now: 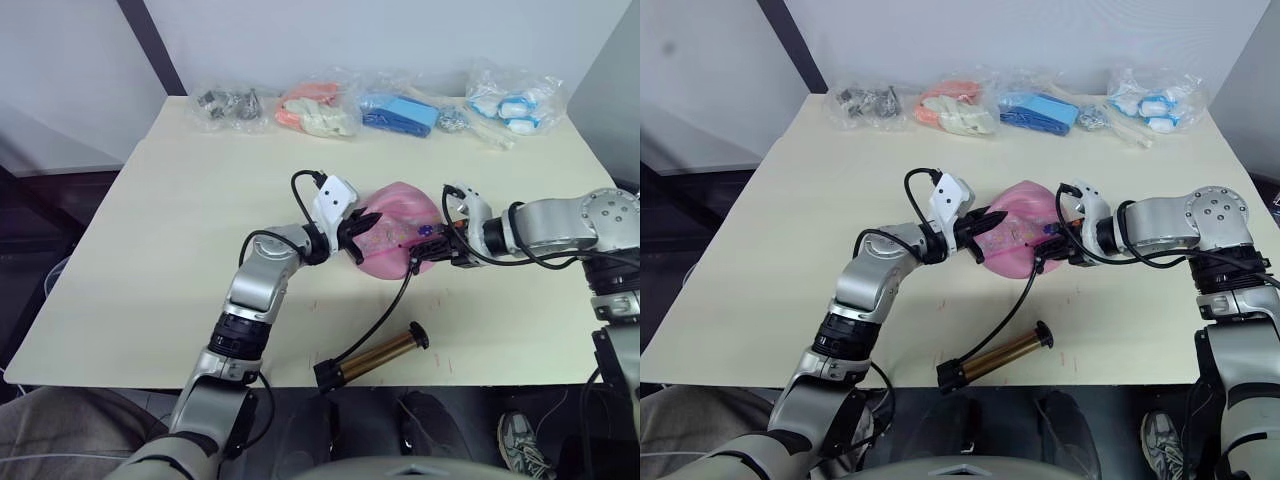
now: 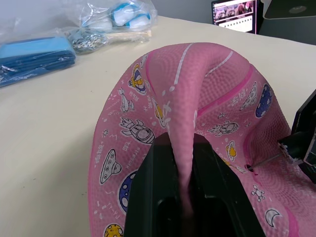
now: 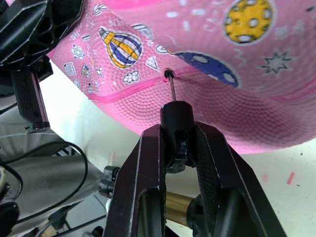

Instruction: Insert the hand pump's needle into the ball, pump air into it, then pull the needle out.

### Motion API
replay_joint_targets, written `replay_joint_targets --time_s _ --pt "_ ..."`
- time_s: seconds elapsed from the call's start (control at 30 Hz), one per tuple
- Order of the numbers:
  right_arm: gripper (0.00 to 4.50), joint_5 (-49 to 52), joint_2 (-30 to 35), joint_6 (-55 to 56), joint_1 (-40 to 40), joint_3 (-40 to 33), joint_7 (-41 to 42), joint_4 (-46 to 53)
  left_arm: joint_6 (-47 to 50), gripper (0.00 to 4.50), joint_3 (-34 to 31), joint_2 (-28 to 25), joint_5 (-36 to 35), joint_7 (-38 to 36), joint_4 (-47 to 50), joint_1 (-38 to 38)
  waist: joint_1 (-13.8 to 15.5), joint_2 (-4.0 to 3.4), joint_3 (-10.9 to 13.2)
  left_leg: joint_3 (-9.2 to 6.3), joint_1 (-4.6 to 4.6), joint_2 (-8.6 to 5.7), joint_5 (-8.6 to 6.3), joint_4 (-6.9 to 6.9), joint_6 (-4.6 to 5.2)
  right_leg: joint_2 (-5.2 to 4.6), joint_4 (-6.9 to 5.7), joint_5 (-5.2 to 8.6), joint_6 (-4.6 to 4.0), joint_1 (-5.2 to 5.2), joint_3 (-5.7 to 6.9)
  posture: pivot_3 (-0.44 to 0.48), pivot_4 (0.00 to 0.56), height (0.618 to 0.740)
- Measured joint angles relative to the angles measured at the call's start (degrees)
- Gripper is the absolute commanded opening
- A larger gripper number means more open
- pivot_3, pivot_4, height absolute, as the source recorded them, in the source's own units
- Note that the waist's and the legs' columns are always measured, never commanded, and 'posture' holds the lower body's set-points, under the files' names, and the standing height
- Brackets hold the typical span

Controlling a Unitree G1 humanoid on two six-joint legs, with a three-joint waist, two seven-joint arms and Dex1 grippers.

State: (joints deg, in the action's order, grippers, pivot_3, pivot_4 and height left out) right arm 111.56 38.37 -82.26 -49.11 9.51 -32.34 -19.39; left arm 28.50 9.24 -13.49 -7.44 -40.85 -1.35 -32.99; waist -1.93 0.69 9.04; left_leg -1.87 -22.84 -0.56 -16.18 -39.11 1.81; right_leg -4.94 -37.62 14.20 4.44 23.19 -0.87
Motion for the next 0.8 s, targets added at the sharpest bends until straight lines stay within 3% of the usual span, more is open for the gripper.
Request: replay_joint_targets --time_s 0.2,0.8 --pt "0.32 -5.43 -0.42 -0.04 0.0 0.31 2.08 5.01 4.6 0.04 -1.73 1.15 -1.7 0.86 1.03 -0.19 -0.09 0.0 0.0 0.0 0.0 -0.02 0.0 0.0 0.0 0.01 0.01 0.0 0.0 0.0 0.0 0.0 0.15 0.736" --pt "0.32 -17.42 -4.67 -2.05 -0.14 -1.5 8.26 7.22 7.13 0.04 -1.72 0.32 -1.57 1.05 2.95 0.07 -0.52 0.03 -0.03 0.03 0.1 0.03 0.0 0.02 0.0 0.08 -0.02 -0.01 -0.01 0.0 -0.05 0.0 0.15 0.736"
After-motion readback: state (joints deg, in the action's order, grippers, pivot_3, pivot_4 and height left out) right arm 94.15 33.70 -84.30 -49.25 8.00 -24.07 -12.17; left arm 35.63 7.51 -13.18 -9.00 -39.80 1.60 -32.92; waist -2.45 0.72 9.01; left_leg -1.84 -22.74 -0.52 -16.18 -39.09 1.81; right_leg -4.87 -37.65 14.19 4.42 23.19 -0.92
